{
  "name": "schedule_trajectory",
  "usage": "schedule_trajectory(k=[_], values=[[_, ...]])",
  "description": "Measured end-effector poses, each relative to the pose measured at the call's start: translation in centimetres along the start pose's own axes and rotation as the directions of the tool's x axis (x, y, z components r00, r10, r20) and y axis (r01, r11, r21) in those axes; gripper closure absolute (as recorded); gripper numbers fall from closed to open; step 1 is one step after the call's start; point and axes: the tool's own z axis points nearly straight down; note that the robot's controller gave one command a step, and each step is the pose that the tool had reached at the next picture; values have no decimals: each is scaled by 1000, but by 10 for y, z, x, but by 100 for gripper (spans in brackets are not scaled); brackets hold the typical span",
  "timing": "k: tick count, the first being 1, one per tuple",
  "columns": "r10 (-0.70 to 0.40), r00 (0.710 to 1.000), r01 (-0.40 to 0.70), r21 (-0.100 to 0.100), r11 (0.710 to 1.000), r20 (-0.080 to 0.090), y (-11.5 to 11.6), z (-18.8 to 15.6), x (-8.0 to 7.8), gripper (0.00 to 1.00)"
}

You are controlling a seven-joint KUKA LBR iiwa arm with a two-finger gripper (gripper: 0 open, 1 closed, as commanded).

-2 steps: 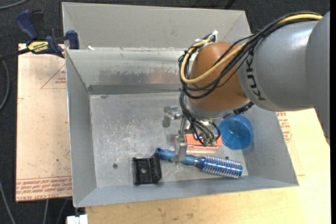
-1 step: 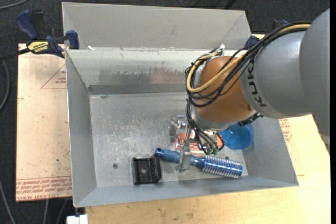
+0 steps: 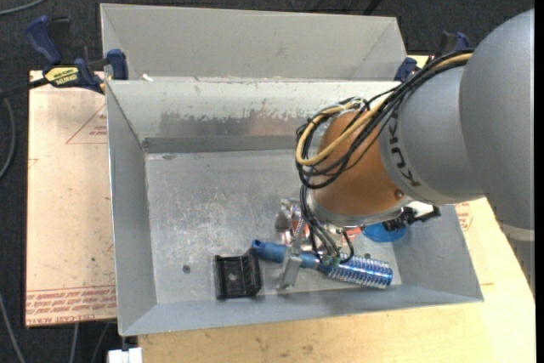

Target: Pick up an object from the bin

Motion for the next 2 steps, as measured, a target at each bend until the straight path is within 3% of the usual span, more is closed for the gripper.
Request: schedule_trajectory(k=[1, 2], values=[[4, 1000, -4, 0, 1000, -3, 0, 5, 3, 0], [21, 1000, -21, 2, 1000, -3, -14, -20, -10, 0]])
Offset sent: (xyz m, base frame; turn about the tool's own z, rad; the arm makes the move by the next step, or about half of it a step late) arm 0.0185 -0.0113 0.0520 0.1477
